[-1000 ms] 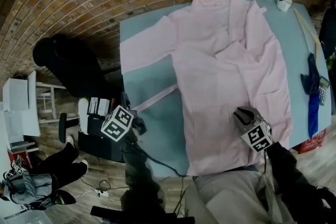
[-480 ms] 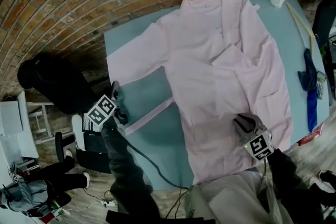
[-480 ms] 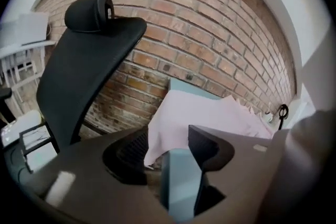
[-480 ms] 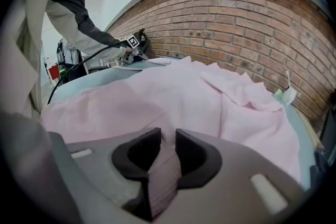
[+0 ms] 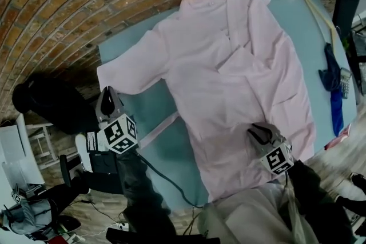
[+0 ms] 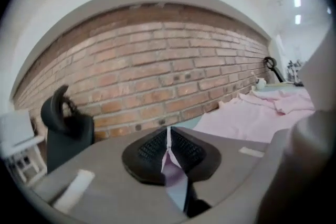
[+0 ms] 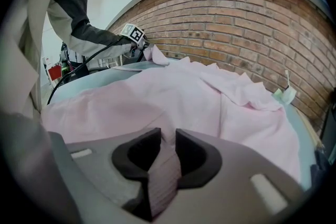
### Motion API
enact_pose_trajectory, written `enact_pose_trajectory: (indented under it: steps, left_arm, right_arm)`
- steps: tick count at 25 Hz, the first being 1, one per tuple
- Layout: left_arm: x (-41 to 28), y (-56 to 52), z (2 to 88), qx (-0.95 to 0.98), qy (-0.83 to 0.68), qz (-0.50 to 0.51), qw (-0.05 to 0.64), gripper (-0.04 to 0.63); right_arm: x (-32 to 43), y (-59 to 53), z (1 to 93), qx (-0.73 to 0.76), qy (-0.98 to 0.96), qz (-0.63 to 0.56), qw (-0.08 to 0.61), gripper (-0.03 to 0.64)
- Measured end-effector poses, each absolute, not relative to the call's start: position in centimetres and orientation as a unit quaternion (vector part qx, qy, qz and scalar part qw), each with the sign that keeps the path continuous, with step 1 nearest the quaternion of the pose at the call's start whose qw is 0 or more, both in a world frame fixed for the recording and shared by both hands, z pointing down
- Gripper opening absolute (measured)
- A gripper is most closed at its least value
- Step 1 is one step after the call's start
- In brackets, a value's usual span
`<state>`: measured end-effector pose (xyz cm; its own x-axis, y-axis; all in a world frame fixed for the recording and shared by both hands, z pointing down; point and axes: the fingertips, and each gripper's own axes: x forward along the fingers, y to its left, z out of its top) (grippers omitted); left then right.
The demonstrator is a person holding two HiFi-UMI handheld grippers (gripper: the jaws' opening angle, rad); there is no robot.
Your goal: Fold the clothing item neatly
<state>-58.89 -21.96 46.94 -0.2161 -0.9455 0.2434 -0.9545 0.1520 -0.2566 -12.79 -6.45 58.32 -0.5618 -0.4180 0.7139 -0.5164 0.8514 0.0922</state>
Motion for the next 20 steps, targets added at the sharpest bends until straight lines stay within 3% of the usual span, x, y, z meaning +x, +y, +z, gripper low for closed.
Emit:
enact_pose_trajectory:
  steps: [4,8,11,13,14,18,20]
  left_arm:
    - [-44.5,-23.4,39.3,0.703,-0.614,0.277,-0.227,0.028]
    - [-27.3,-21.7,37.5,0.797,-0.443,0.251,-0.325,0.029]
    - [-16.2,-17.8,41.3,0.879,-0.311,0.231,-0.278,0.065]
    - [-11.0,-14.3,44.9,0.92,-0.226,0.241,-0.209,0.295]
    - [-9.6,-12.6,46.2,0.931,-0.199,0.249,-0.18,0.324]
    - [-10.4,-9.9,47.5,0.943,-0.233,0.227,-0.063,0.315]
    - [-13.2,-10.2,47.6,0.933,-0.297,0.201,0.015,0.215]
  right_arm:
    - [-12.1,-6.3,58.7,0.268,-0.878,0.065,0.392,0.094]
    - [-12.1,-6.3,58.6,0.265,-0.879,0.064,0.391,0.094]
    - [-12.3,-6.3,58.5,0.267,-0.878,0.065,0.391,0.094]
    - [-12.5,-6.1,58.0,0.268,-0.882,0.067,0.381,0.098]
    - [-12.5,-6.0,57.5,0.268,-0.885,0.069,0.373,0.114]
    - [-11.7,-5.9,54.7,0.279,-0.898,0.075,0.331,0.115]
    - [-10.8,-6.0,53.5,0.3,-0.897,0.083,0.313,0.115]
